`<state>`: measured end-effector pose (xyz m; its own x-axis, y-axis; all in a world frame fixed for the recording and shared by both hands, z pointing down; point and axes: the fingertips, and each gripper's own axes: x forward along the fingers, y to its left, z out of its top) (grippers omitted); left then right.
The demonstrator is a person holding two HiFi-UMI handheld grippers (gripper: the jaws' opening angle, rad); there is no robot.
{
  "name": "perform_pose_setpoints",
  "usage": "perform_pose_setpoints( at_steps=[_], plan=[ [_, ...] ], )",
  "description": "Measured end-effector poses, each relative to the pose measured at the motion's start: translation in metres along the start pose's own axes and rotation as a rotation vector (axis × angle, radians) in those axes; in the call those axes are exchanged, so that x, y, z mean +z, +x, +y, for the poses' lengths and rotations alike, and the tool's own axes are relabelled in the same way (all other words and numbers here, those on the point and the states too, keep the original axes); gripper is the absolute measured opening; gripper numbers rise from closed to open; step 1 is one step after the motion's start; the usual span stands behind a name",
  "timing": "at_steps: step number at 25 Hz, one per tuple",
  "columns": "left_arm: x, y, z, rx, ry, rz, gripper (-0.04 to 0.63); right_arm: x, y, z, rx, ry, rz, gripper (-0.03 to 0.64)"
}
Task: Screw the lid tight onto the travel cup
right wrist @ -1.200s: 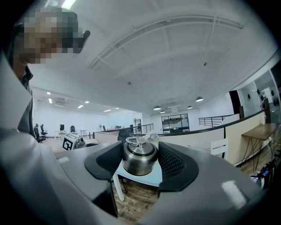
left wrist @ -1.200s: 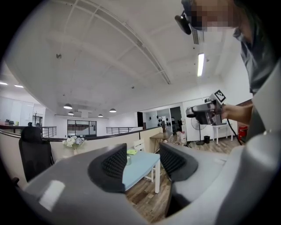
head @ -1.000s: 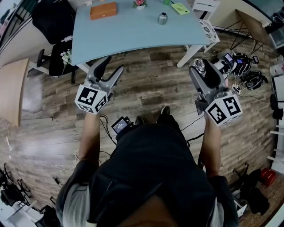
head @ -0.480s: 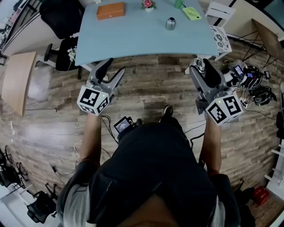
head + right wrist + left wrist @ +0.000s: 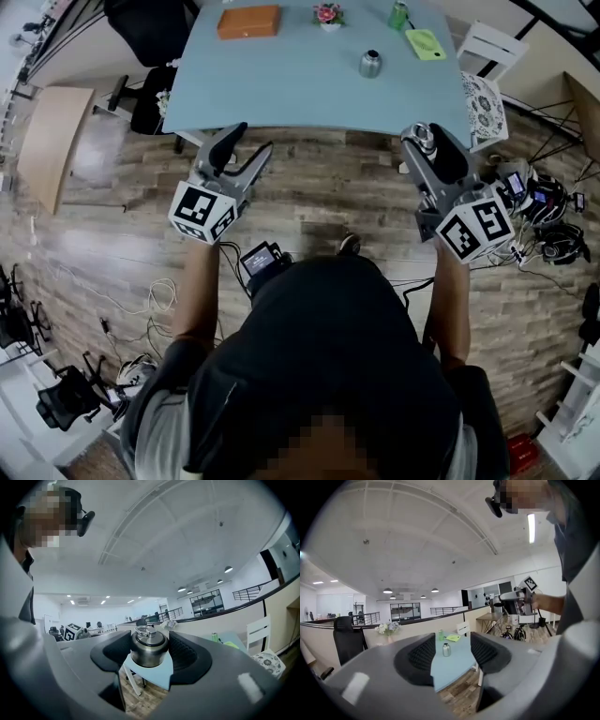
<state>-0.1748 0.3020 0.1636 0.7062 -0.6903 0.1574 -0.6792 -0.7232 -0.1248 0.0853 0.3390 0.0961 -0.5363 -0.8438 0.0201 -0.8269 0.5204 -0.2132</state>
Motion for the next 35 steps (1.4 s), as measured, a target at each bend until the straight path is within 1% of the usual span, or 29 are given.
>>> perform_pose_setpoints(
  at_steps=[5, 9, 14, 18, 23, 30, 35],
  plan=[
    [0.005, 0.016, -0.016, 0.046, 0.008, 0.023, 0.284, 0.004, 0.000, -0.032, 0.049, 0.014, -0.004, 0.253],
    [0.008, 0.029, -0.026, 0.072, 0.015, 0.043, 0.284, 0.007, -0.003, -0.055, 0.069, 0.028, -0.006, 0.253],
    [0.013, 0.048, -0.041, 0.069, 0.024, 0.056, 0.284, 0.005, -0.010, -0.082, 0.071, 0.050, -0.023, 0.253],
    [0.017, 0.063, -0.043, 0.055, 0.041, 0.073, 0.284, 0.005, -0.015, -0.095, 0.065, 0.066, -0.035, 0.253],
    [0.022, 0.085, -0.042, 0.018, 0.053, 0.084, 0.284, 0.007, -0.024, -0.110, 0.020, 0.085, -0.037, 0.253],
    [0.031, 0.136, -0.039, -0.087, 0.081, 0.057, 0.284, 0.000, -0.038, -0.136, -0.085, 0.106, -0.053, 0.253],
    [0.029, 0.175, -0.024, -0.162, 0.081, 0.028, 0.284, 0.000, -0.029, -0.148, -0.153, 0.095, -0.050, 0.253]
  ],
)
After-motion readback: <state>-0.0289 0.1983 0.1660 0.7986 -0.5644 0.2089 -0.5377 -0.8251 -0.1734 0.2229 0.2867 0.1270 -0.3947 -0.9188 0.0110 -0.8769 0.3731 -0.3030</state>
